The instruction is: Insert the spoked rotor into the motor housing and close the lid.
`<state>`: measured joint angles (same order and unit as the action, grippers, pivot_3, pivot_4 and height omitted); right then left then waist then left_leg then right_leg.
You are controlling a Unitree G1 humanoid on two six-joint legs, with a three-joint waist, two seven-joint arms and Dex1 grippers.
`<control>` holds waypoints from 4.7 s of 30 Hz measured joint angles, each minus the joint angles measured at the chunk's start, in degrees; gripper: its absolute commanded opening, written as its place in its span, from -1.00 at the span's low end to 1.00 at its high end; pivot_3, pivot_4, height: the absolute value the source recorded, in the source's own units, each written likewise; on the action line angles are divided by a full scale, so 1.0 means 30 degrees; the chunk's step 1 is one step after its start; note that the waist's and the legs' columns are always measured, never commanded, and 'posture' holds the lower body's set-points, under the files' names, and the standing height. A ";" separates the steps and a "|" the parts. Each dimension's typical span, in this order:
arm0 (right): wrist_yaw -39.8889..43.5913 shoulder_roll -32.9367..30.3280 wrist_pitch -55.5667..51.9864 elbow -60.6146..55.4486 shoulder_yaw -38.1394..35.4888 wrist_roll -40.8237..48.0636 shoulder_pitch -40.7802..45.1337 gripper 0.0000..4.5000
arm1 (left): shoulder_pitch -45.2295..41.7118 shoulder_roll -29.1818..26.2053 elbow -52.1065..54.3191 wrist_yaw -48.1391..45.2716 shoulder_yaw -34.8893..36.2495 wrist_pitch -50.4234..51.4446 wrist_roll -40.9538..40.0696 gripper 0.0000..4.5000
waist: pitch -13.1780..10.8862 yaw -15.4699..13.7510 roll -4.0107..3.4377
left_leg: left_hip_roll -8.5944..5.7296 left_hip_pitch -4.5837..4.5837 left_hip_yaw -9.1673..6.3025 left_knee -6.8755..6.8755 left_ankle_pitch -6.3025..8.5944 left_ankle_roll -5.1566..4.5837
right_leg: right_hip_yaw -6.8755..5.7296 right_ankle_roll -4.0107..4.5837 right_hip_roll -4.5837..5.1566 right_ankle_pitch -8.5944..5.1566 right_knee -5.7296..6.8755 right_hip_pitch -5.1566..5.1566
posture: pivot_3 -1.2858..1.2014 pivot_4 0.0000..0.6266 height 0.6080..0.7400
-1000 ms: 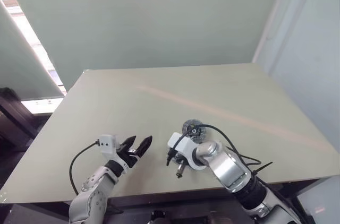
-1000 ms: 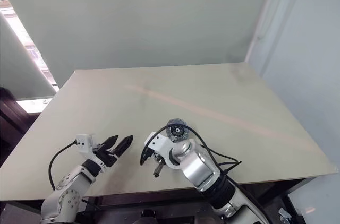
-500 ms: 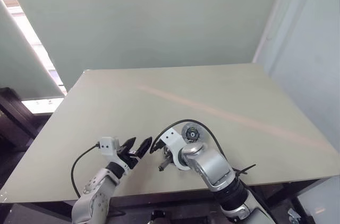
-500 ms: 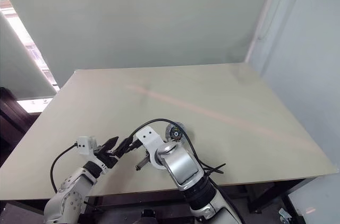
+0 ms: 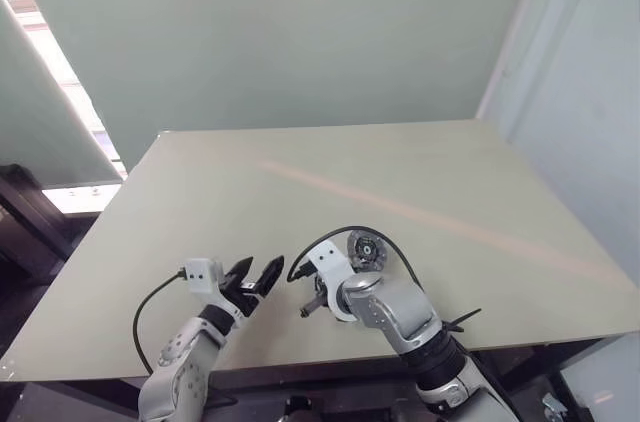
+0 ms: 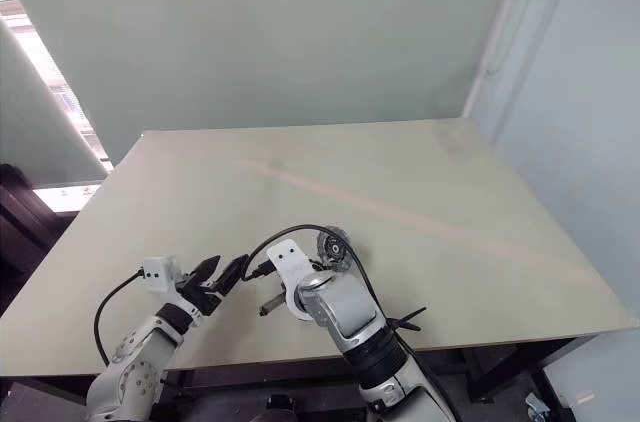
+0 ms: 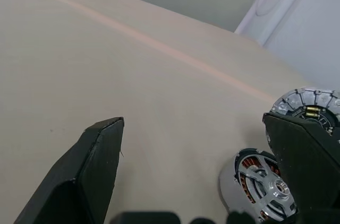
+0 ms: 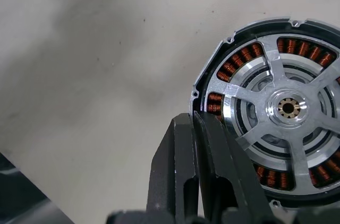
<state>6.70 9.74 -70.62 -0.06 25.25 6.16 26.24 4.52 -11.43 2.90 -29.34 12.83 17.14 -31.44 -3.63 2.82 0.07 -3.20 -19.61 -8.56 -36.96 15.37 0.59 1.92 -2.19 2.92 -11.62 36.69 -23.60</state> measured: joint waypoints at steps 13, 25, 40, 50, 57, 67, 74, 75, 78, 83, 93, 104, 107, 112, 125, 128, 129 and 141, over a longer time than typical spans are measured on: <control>-0.0372 -0.0027 0.2200 -0.0594 -0.0005 0.1899 0.0109 0.67 | -0.0148 0.0148 -0.0362 0.0005 -0.0018 -0.0141 0.0082 1.00 | 0.0000 0.0008 -0.0001 | 0.0026 -0.0002 0.0008 0.0016 0.0000 -0.0002 | 0.0001 0.0000 -0.0024 0.0000 -0.0001 -0.0017 | 0.03 -1.00 1.00; 0.6463 -0.8697 0.3644 -0.4933 0.7195 0.0958 0.2940 0.98 | -0.0245 -0.0115 -0.0518 -0.0003 0.0006 -0.0117 0.0082 1.00 | -0.0001 0.0023 0.0008 | 0.0024 0.0005 0.0012 -0.0002 0.0002 -0.0002 | -0.0021 0.0000 -0.0003 -0.0006 -0.0021 0.0013 | 0.03 -1.00 1.00; 0.8771 -0.9447 0.6806 -0.2968 0.9838 -0.2690 0.3613 0.98 | -0.0402 -0.0244 -0.0519 -0.0016 -0.0043 -0.0057 0.0080 1.00 | -0.0001 -0.0004 0.0010 | 0.0053 -0.0004 0.0001 0.0026 0.0001 0.0000 | -0.0046 -0.0005 -0.0019 -0.0003 -0.0022 -0.0010 | 0.03 -1.00 1.00; 0.9519 -0.9217 0.6916 -0.2149 0.9816 -0.3634 0.3030 0.98 | -0.0321 -0.0265 -0.0518 -0.0012 -0.0055 0.0017 0.0077 1.00 | -0.0001 0.0001 0.0009 | 0.0053 -0.0001 0.0004 0.0026 0.0002 0.0001 | -0.0042 -0.0005 -0.0019 -0.0003 -0.0019 -0.0011 | 0.03 -1.00 1.00; 0.9456 -0.8760 0.6774 -0.1935 0.9401 -0.4286 0.2819 0.10 | -0.0298 -0.0368 -0.0518 -0.0014 -0.0086 0.0120 0.0067 1.00 | 0.0000 0.0002 0.0010 | 0.0053 0.0000 0.0004 0.0026 0.0002 0.0000 | -0.0042 -0.0004 -0.0020 -0.0003 -0.0018 -0.0009 | 0.03 -1.00 1.00; 0.9317 -0.7819 0.6845 -0.1258 0.8436 -0.4728 0.2173 -0.97 | -0.0008 -0.0919 -0.0463 -0.0631 -0.0349 0.0898 0.0032 1.00 | 0.0001 0.0011 0.0006 | 0.0076 0.0033 0.0010 0.0024 -0.0002 0.0006 | -0.0050 0.0000 -0.0036 -0.0004 0.0012 0.0000 | 0.03 -1.00 1.00; 0.9389 -0.7396 0.6715 -0.1074 0.7789 -0.4695 0.1959 -0.97 | 0.1095 -0.3351 -0.0109 -0.2849 -0.1263 0.1193 0.0553 1.00 | 0.0000 0.0016 0.0003 | 0.0088 0.0031 0.0014 0.0021 -0.0002 0.0010 | -0.0057 0.0005 -0.0040 -0.0008 0.0014 -0.0011 | 0.03 -1.00 1.00; 0.9394 -0.7295 0.6578 -0.1074 0.7613 -0.4673 0.1874 -0.97 | 0.1263 -0.3714 0.0062 -0.3232 -0.1450 0.1173 0.0663 1.00 | -0.0002 0.0015 -0.0001 | 0.0088 0.0031 0.0019 0.0023 -0.0001 0.0010 | -0.0056 0.0007 -0.0037 -0.0008 0.0014 -0.0014 | 0.03 -1.00 1.00; 0.9364 -0.6726 0.5792 -0.1075 0.6780 -0.4364 0.1689 -0.97 | 0.1402 -0.4069 0.0482 -0.3953 -0.1724 0.1171 0.0754 1.00 | -0.0004 0.0008 -0.0004 | 0.0088 0.0025 0.0009 0.0023 -0.0001 0.0011 | -0.0057 0.0007 -0.0036 -0.0008 0.0014 -0.0018 | 0.03 -1.00 1.00; 0.9134 -0.5538 0.3542 -0.1121 0.5412 -0.3736 0.1609 -0.97 | 0.1358 -0.4779 0.0908 -0.4532 -0.2123 0.1247 0.0938 1.00 | -0.0003 0.0010 -0.0004 | 0.0093 -0.0001 0.0015 0.0048 0.0000 0.0012 | -0.0053 0.0004 -0.0038 -0.0006 0.0014 -0.0068 | 0.03 -1.00 1.00; 0.7783 -0.3023 0.0162 -0.1298 0.3360 -0.2507 0.1581 -0.97 | 0.1184 -0.5648 0.0972 -0.5133 -0.3235 0.1370 0.2138 1.00 | 0.0001 0.0013 -0.0005 | 0.0089 -0.0145 0.0039 0.0099 -0.0003 0.0014 | -0.0005 0.0021 -0.0037 0.0009 0.0016 -0.0257 | 0.03 -1.00 1.00; 0.7782 -0.3465 0.0428 -0.2129 0.3985 -0.1441 0.1571 0.13 | 0.1161 -0.5634 0.0970 -0.5132 -0.3366 0.1369 0.2593 1.00 | 0.0001 0.0012 -0.0007 | 0.0085 -0.0145 0.0053 0.0075 -0.0004 0.0011 | -0.0014 0.0020 -0.0038 0.0010 0.0019 -0.0243 | 0.03 -1.00 1.00; 0.7833 -0.3775 0.0546 -0.2463 0.4082 -0.1325 0.1612 0.47 | 0.1216 -0.5633 0.0969 -0.5132 -0.3357 0.1369 0.2597 1.00 | 0.0001 0.0008 -0.0007 | 0.0079 -0.0145 0.0052 0.0058 -0.0004 0.0011 | -0.0015 0.0019 -0.0035 0.0011 0.0020 -0.0235 | 0.03 -1.00 1.00; 0.7440 -0.4237 0.1352 -0.3220 0.4225 -0.1382 0.1832 0.97 | 0.1347 -0.5448 0.0973 -0.5073 -0.3125 0.1407 0.2516 1.00 | 0.0003 0.0010 -0.0005 | 0.0077 -0.0144 0.0051 0.0046 -0.0005 0.0010 | -0.0015 0.0021 -0.0033 0.0014 0.0030 -0.0234 | 0.03 -1.00 1.00; 0.5064 -0.7432 0.3151 -0.6791 -0.1614 -0.2197 0.4604 1.00 | 0.1691 -0.4289 0.0988 -0.4368 -0.2241 0.1515 0.1384 0.10 | 0.0008 -0.0013 -0.0001 | 0.0049 -0.0171 0.0038 0.0015 -0.0006 0.0008 | -0.0033 0.0022 -0.0005 0.0018 0.0024 -0.0221 | 0.03 -1.00 1.00; 0.4971 -1.0249 0.3806 -0.5879 -0.2304 -0.2921 0.4213 1.00 | 0.1646 -0.4281 0.1002 -0.4301 -0.2229 0.1515 0.1314 -0.40 | 0.0009 -0.0001 0.0001 | 0.0036 -0.0190 0.0057 0.0009 -0.0007 0.0003 | -0.0024 0.0024 0.0005 0.0019 0.0020 -0.0227 | 0.03 -1.00 1.00; 0.5066 -1.1098 0.3991 -0.5652 -0.2312 -0.3179 0.3837 1.00 | 0.1624 -0.4275 0.1007 -0.4284 -0.2233 0.1516 0.1309 -0.56 | 0.0011 -0.0002 0.0003 | 0.0037 -0.0196 0.0060 0.0013 -0.0007 0.0002 | -0.0021 0.0025 0.0005 0.0019 0.0017 -0.0229 | 0.03 -1.00 1.00; 0.7521 -1.0950 0.5034 -0.4815 -0.0184 -0.2243 0.0166 1.00 | 0.1114 -0.4318 0.1074 -0.4155 -0.2301 0.1503 0.1320 -0.99 | 0.0007 0.0001 -0.0007 | 0.0111 -0.0182 0.0110 -0.0056 -0.0013 -0.0012 | 0.0004 0.0069 -0.0063 0.0052 0.0034 -0.0204 | 0.03 -1.00 1.00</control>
<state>29.26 -23.11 -55.52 -14.51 24.70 -0.57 26.74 7.86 -24.38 6.12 -41.81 5.93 21.65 -27.48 -3.61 2.82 0.05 -2.87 -20.16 -8.23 -37.13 15.33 0.55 1.94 -1.98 2.73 -11.46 36.79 -24.22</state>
